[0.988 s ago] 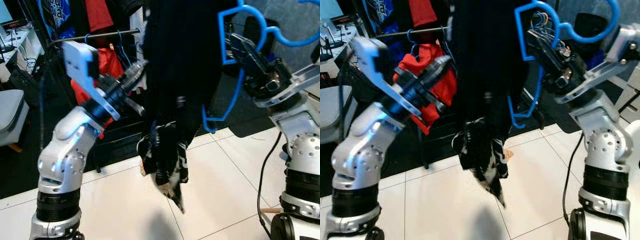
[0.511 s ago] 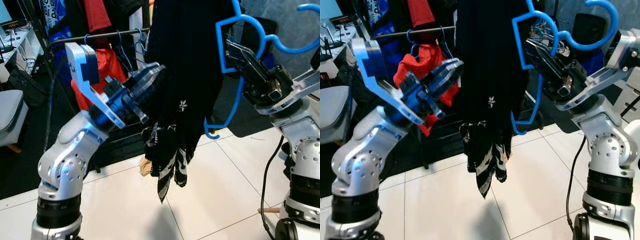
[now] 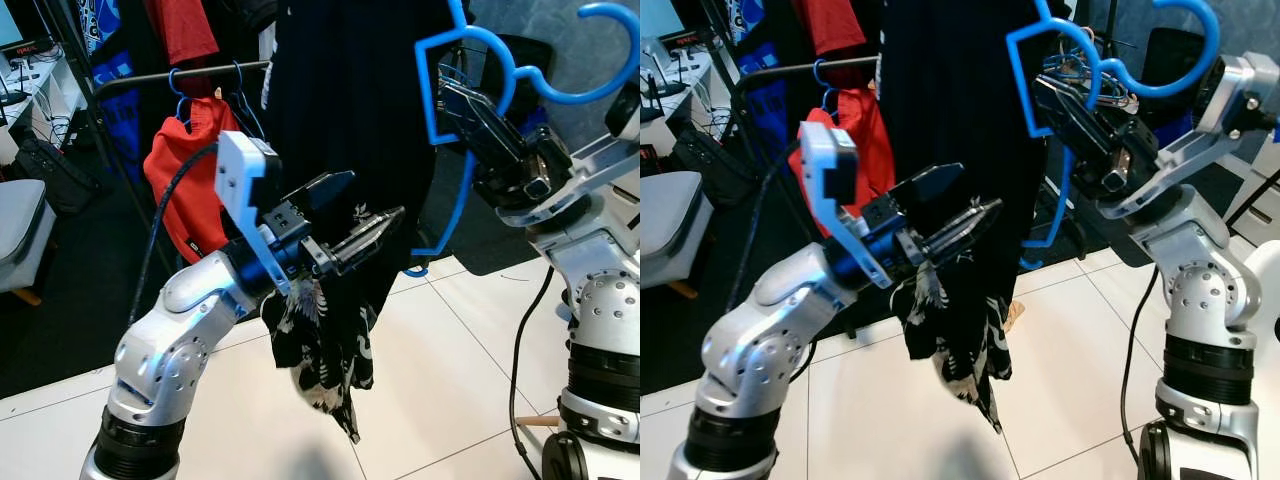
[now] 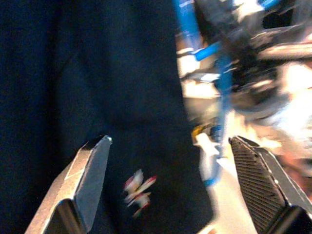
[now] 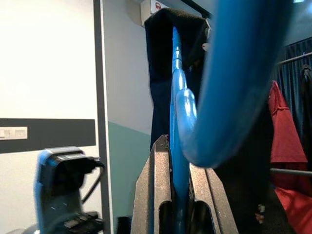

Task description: Hang hanger

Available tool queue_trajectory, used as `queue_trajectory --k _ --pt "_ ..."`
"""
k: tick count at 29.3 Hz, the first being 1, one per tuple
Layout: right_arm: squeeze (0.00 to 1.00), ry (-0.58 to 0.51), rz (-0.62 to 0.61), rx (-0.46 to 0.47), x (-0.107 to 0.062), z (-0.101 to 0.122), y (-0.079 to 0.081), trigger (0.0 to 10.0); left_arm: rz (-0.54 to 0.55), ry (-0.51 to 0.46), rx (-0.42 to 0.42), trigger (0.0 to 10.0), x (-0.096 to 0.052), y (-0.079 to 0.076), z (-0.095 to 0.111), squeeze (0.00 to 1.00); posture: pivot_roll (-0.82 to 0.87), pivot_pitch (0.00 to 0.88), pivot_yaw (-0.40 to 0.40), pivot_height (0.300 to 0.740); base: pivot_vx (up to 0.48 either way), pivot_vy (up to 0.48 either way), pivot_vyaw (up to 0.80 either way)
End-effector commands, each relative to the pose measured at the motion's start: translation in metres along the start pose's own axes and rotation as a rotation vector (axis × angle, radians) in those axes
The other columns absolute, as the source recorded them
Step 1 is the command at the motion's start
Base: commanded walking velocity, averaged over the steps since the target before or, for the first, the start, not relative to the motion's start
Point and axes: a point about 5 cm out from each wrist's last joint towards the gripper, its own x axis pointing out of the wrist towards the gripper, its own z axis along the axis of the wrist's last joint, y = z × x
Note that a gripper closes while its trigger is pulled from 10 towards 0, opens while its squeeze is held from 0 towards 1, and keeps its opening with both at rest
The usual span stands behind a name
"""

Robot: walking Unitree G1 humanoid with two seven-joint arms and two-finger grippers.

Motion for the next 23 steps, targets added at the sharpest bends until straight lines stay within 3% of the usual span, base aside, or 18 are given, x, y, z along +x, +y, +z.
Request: queue_trajectory --k 1,3,5,6,7,12,19,23 --pt "0.0 -0.017 0.046 0.0 0.009 0.003 0.006 10.0 0.028 0.018 0.036 10.0 0.001 0.003 -0.002 1.0 0.01 0.0 0.02 0.74 0.0 0.0 0.0" --pt "0.0 -0.029 0.08 0.022 0.014 0.0 0.011 10.0 0.165 0.052 0.151 10.0 0.003 0.013 -0.002 1.0 0.02 0.0 0.017 0.74 0.0 0.0 0.0" --pt "0.0 -0.03 0.086 0.026 0.014 0.0 0.012 10.0 0.188 0.054 0.163 10.0 0.003 0.015 -0.002 1.0 0.02 0.0 0.017 0.74 0.0 0.0 0.0" --pt "0.0 -0.031 0.091 0.028 0.015 0.0 0.013 10.0 0.225 0.058 0.183 10.0 0.003 0.017 -0.002 0.27 0.02 0.0 0.017 0.74 0.0 0.0 0.0" --pt "0.0 -0.033 0.096 0.03 0.016 0.0 0.014 10.0 0.256 0.066 0.209 10.0 0.004 0.018 -0.002 0.0 0.02 0.002 0.012 0.74 0.0 0.0 0.0" --pt "0.0 -0.042 0.106 0.035 0.018 0.001 0.015 10.0 0.293 0.074 0.254 10.0 0.007 0.017 -0.002 0.0 0.02 0.001 0.011 0.74 0.0 0.0 0.0" --pt "0.0 -0.048 0.109 0.04 0.02 0.0 0.016 10.0 0.297 0.049 0.186 10.0 0.025 0.004 -0.011 0.0 0.01 0.004 0.011 0.74 0.0 0.0 0.0" --pt "0.0 -0.054 0.105 0.041 0.022 0.0 0.017 10.0 0.32 0.069 0.184 10.0 0.029 0.004 -0.019 0.0 0.0 0.003 0.013 0.74 0.0 0.0 0.0"
